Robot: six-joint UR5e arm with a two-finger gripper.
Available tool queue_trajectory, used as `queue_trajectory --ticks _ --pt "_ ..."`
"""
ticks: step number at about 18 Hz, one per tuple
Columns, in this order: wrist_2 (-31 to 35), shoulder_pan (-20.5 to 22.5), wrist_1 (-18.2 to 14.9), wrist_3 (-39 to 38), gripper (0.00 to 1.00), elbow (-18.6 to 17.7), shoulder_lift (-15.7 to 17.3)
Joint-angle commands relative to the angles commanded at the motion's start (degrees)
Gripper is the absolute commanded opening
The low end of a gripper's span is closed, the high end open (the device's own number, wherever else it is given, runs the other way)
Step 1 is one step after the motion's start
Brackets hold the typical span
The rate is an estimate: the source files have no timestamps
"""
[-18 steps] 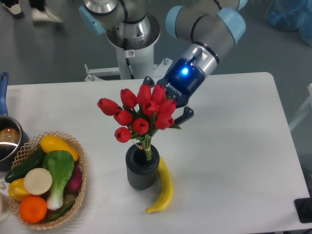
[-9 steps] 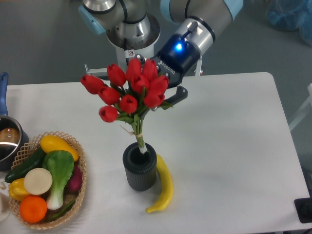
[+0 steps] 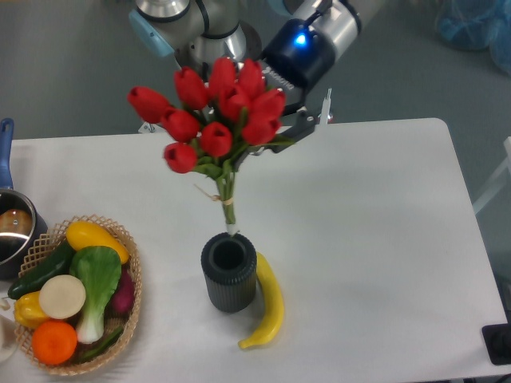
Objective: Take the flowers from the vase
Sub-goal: 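Lift the tulip bouquet straight up out of the grey vase, then carry the held tulips up and away from the vase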
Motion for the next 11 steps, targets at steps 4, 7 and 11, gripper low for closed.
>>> queue_trajectory --ticks 4,7,11 --pt "0.35 9.41 0.17 1.49 0.48 -0.18 -3.51" --pt "0.26 13.10 0.18 5.35 0.48 -0.09 -5.27" --pt "0.44 16.18 0.26 8.08 0.48 0.08 -6.68"
